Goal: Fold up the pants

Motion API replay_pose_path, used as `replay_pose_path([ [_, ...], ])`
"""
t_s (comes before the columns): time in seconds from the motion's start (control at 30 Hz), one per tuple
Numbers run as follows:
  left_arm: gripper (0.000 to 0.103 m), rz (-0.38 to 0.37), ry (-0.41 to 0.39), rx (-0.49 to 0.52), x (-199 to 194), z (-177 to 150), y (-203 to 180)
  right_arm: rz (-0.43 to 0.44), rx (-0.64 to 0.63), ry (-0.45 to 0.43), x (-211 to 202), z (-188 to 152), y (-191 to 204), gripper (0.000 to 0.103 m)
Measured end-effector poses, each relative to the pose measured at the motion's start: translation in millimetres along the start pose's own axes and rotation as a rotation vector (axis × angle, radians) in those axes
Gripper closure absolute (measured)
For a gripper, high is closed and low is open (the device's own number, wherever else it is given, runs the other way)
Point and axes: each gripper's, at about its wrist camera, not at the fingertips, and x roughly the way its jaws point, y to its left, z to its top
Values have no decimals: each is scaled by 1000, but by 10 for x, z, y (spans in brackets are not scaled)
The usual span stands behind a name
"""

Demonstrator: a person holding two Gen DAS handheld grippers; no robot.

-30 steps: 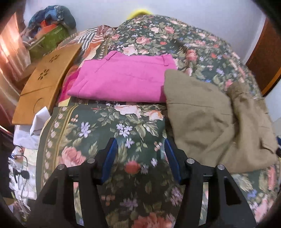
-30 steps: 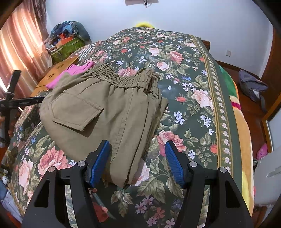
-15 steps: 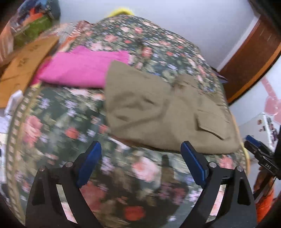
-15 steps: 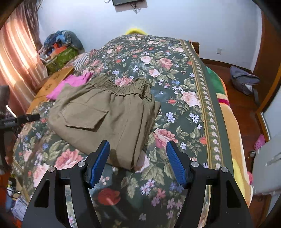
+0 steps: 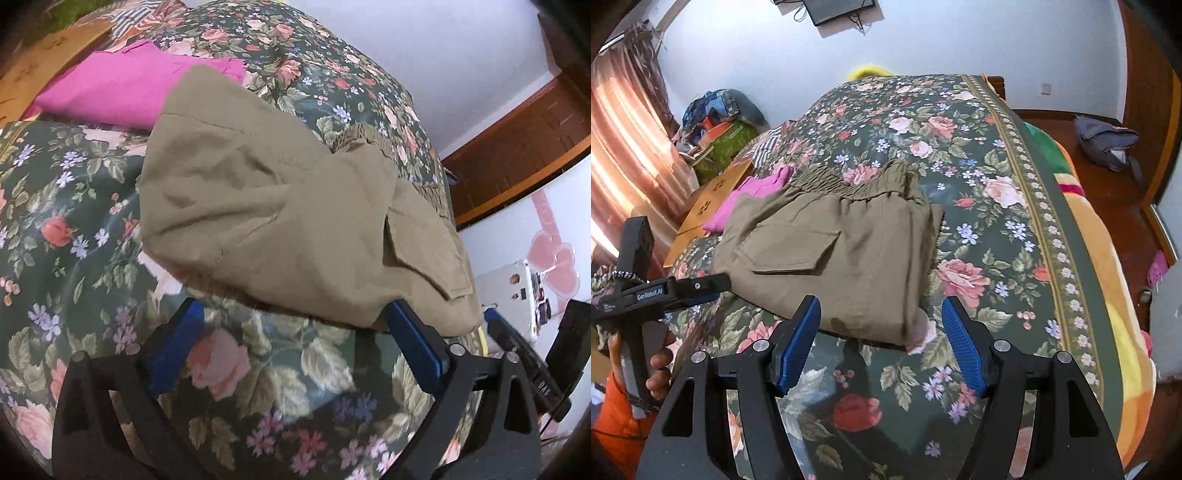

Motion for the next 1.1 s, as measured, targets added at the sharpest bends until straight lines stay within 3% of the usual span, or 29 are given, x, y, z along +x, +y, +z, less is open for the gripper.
replay_pose_path([
  [0.23,3,-48,-9,-60,53,210,79,4,-23,75,299,-8,24,39],
  [0.47,3,43,-29,-7,232,371,9,43,-36,112,377,-9,-40,37],
  [0.67,18,68,-54,39,228,383,-8,58,-8,98,327,117,-118,37],
  [0.83,22,116,-67,98,227,350,-88,3,-34,83,410,303,-183,36],
  [1.1,24,108,-77,124,229,333,-103,127,38,183,775,405,-394,36],
])
